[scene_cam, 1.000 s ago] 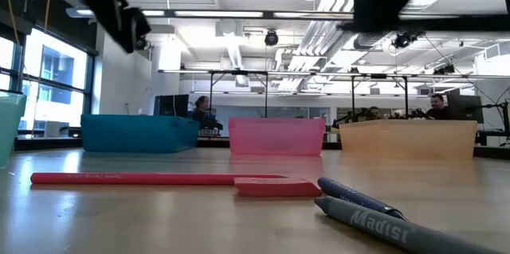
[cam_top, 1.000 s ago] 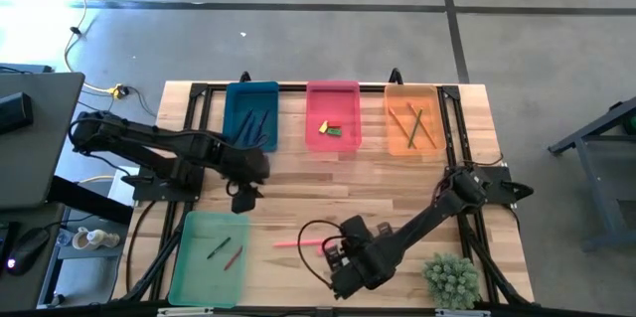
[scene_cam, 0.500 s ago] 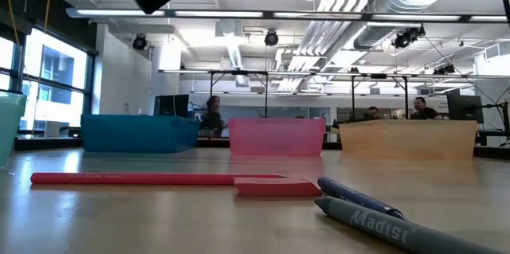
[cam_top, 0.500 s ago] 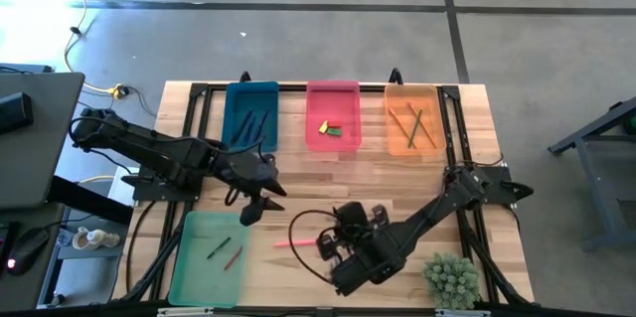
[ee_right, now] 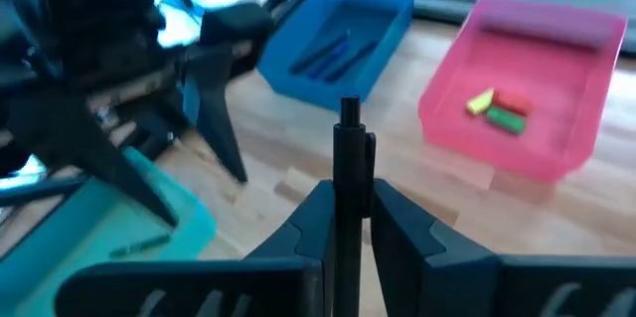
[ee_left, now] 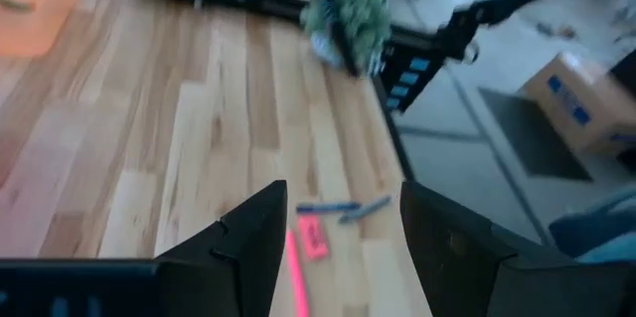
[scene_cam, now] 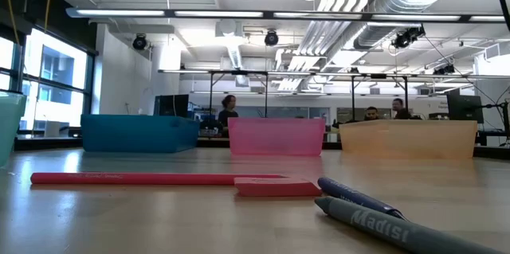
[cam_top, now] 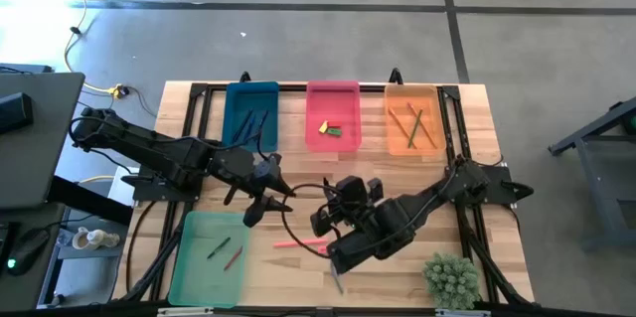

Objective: Sort crayons/erasers/pens/pencils in bins
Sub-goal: Put the black pen into the blue bin

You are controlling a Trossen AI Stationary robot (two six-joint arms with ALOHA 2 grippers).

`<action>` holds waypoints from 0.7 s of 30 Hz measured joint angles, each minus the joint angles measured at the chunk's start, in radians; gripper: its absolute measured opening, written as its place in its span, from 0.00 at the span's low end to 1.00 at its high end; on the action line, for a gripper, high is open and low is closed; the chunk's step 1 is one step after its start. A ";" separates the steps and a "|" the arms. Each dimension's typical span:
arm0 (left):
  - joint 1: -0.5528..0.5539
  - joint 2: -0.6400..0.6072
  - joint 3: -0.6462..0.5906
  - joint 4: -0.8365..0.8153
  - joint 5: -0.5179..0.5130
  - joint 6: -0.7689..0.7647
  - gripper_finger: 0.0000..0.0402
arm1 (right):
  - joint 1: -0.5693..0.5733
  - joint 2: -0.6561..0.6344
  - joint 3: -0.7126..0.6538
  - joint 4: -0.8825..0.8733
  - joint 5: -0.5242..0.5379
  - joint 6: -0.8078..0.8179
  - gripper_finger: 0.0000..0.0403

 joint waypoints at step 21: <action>0.149 0.000 0.000 0.230 0.041 -0.093 0.46 | -0.148 -0.079 -0.002 0.401 0.000 -0.551 0.09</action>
